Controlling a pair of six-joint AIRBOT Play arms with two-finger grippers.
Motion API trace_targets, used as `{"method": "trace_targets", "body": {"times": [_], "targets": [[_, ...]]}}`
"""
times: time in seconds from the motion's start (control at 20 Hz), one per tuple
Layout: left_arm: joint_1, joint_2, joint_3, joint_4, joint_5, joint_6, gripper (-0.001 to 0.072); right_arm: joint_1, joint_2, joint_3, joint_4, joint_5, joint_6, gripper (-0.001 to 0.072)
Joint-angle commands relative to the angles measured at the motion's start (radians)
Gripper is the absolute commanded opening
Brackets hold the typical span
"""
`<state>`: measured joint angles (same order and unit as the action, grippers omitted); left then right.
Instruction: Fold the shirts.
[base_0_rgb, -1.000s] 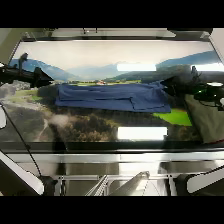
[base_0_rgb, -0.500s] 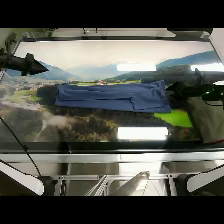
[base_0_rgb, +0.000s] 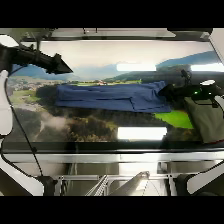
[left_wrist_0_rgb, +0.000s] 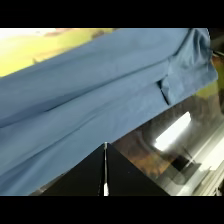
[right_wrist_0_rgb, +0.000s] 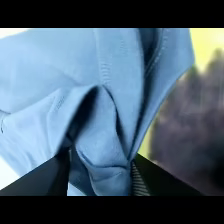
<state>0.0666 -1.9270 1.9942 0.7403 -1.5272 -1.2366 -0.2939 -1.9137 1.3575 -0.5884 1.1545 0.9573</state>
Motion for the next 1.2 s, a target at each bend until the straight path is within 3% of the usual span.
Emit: {"method": "trace_targets", "body": {"times": [0.0,0.05,0.15,0.45,0.55,0.75,1.15], "targets": [[-0.100,0.000,-0.077,0.001,0.047,0.031,-0.0001,0.015,-0.001,0.001,0.009,0.002,0.001,0.0197],[-0.124,0.000,-0.101,0.000,0.063,0.043,-0.0001,0.015,-0.001,0.001,0.009,0.001,0.008,0.0098],[-0.171,0.000,-0.135,0.001,0.100,0.051,-0.0001,0.015,0.000,0.002,0.010,0.003,0.016,0.0015],[-0.317,-0.018,-0.173,0.075,0.360,0.074,-0.0003,0.017,0.070,0.018,0.133,0.066,0.016,0.0013],[-0.388,-0.068,-0.132,0.207,0.415,-0.011,-0.0003,0.021,0.123,0.032,0.134,0.109,0.032,0.0013],[-0.507,-0.235,0.043,0.453,0.343,-0.165,-0.0004,0.029,0.210,0.047,0.196,0.174,0.070,0.0013],[-0.591,-0.284,0.071,0.434,0.348,-0.194,-0.0002,0.082,0.304,0.152,0.234,0.249,0.187,0.0014]]}}
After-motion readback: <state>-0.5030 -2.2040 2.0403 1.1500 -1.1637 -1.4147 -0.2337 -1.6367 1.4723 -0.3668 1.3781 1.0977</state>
